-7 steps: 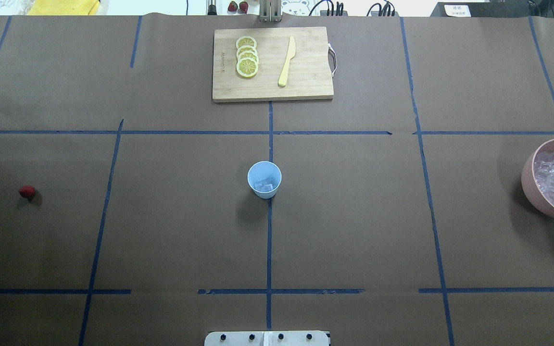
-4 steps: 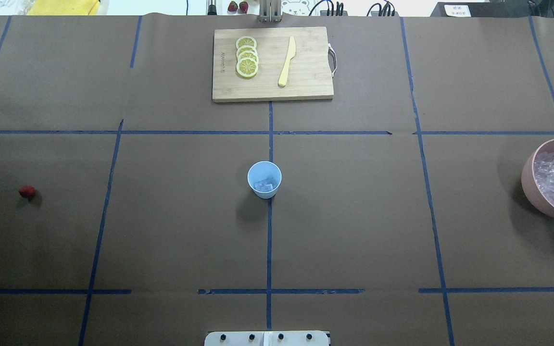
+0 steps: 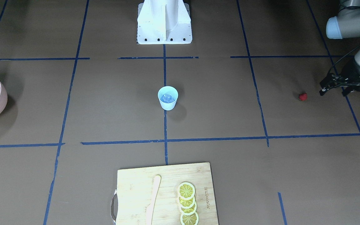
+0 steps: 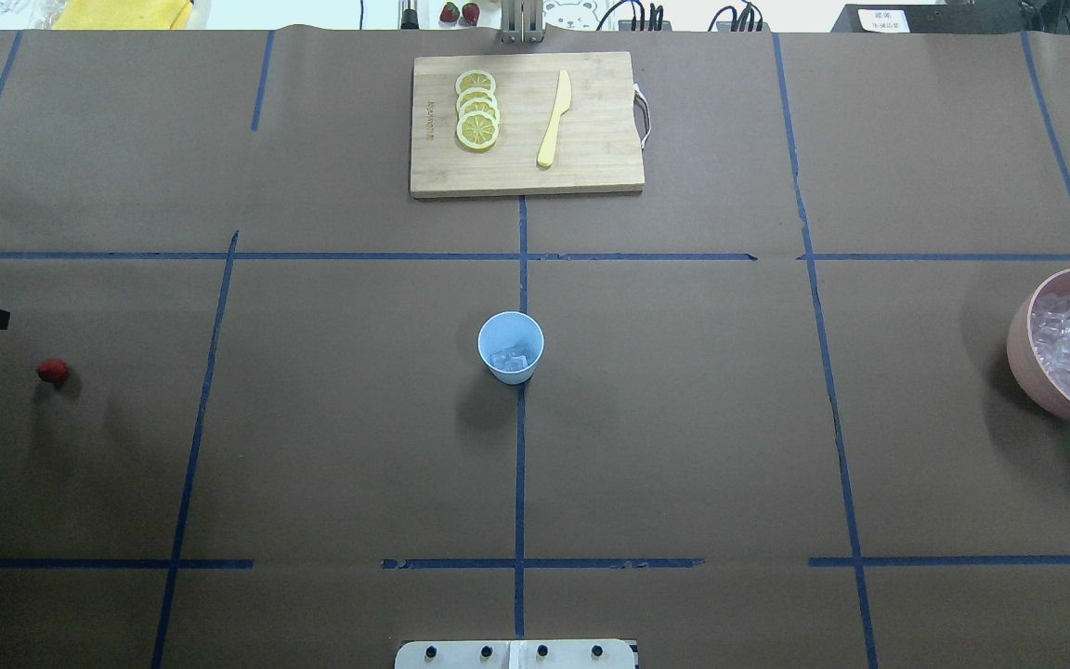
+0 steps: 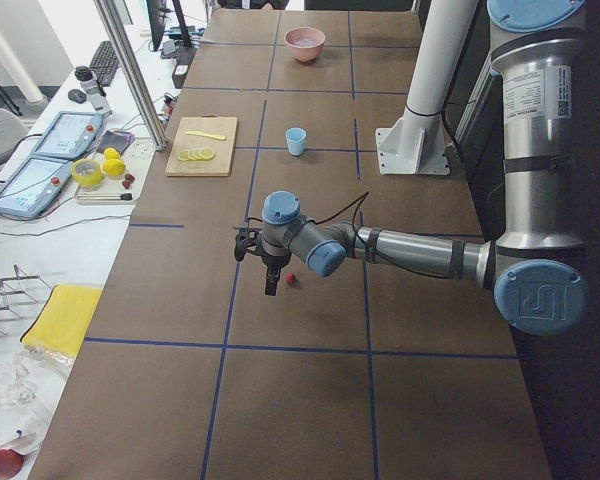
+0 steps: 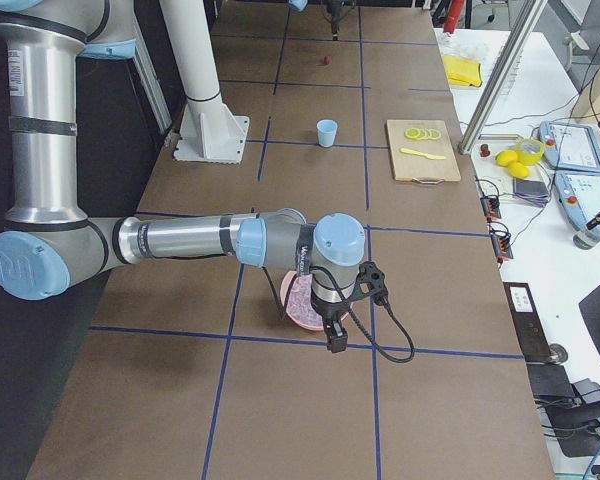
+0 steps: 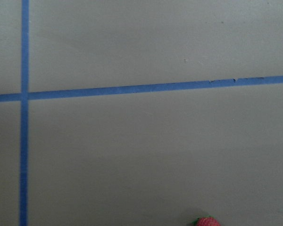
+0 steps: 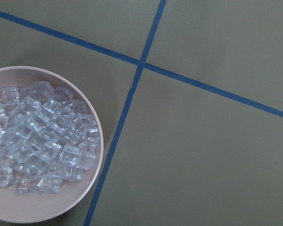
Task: Put ice and strawberries in cup
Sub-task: 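Lower the left gripper onto the red strawberry and close on it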
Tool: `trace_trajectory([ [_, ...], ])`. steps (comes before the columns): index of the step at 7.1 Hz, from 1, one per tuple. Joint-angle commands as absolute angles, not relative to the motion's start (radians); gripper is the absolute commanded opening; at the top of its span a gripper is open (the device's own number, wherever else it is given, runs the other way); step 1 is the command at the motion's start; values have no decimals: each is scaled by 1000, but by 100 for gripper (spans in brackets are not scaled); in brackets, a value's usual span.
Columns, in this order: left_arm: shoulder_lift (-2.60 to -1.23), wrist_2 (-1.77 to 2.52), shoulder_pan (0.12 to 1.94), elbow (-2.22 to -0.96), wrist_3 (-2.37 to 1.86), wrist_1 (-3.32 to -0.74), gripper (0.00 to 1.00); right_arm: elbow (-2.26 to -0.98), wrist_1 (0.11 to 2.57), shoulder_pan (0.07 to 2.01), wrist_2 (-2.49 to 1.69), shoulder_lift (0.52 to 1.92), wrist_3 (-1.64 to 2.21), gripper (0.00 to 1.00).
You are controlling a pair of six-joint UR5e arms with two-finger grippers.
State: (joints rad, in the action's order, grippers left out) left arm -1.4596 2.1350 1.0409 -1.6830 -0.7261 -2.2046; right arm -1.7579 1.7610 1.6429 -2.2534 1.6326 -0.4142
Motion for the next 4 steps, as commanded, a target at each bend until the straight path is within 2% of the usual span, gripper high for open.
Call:
trace_trajectory([
  [1,-1460,2076,931,-1658,-857,-2298,100,-1758,1761,1643,-2253,1634,-414,100],
  [4,-1459,2060,882,-1655,-899,-2329,100,-1756,1761,1643,-2253,1634,-413,100],
])
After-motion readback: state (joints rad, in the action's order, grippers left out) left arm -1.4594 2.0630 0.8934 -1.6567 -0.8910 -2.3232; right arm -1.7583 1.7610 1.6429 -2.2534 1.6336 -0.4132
